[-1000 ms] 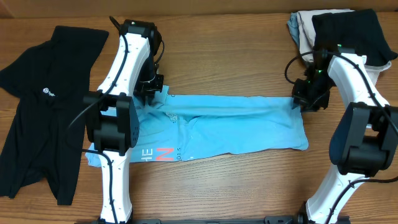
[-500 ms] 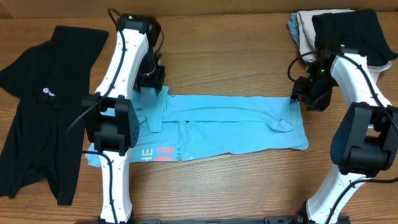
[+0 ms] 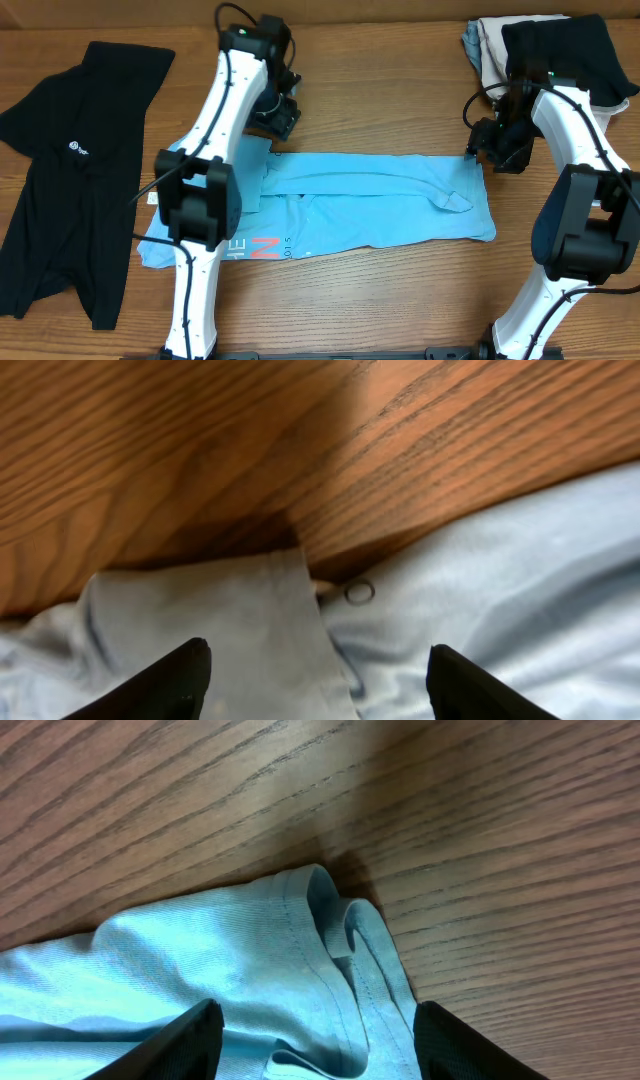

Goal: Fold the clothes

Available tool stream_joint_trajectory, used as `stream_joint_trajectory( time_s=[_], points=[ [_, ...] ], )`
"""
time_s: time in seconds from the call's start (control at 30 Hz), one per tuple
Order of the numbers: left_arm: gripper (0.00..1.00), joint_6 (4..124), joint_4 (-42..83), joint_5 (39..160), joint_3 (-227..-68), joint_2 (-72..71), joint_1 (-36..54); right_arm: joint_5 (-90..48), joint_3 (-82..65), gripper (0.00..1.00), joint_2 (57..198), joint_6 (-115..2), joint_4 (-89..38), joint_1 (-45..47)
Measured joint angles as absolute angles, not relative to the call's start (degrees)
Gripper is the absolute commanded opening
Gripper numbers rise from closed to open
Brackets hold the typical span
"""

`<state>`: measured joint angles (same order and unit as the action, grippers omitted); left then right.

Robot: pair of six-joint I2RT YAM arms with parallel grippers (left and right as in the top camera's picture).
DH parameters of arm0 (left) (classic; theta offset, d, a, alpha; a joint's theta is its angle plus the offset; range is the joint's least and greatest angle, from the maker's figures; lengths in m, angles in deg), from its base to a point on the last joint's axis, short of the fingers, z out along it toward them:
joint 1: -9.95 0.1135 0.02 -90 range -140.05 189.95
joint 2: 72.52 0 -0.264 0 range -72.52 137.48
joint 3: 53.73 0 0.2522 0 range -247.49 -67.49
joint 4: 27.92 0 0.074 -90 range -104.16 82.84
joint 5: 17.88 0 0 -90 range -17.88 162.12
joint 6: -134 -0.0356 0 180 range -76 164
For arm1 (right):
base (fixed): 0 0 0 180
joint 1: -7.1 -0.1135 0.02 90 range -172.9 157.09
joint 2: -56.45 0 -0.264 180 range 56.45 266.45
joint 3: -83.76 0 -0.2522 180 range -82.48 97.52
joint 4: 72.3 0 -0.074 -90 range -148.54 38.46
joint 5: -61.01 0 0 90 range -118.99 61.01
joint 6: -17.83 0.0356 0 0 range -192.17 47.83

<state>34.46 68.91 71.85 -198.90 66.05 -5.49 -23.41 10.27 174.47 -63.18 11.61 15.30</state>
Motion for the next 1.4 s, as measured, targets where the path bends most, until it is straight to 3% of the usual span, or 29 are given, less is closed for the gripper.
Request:
stream_joint_trajectory(
  time_s=[0.57, 0.7, 1.23, 1.4],
  points=[
    [0.54, 35.05, 65.98, 63.41, -198.92, 71.03, -6.37, -23.43, 10.27, 0.65, 174.47, -63.18, 9.89, 15.30],
    [0.47, 35.08, 65.93, 63.24, -198.92, 71.07, -6.37, -23.43, 10.27, 0.65, 174.47, -63.20, 9.43, 15.30],
    [0.45, 35.23, 64.80, 63.24, -198.31, 71.07, -6.37, -23.43, 10.27, 0.68, 174.47, -63.18, 8.14, 15.30],
    [0.36, 35.32, 64.25, 63.22, -196.50, 71.07, -6.34, -23.43, 10.27, 0.68, 174.47, -63.18, 8.14, 15.30]
  ],
)
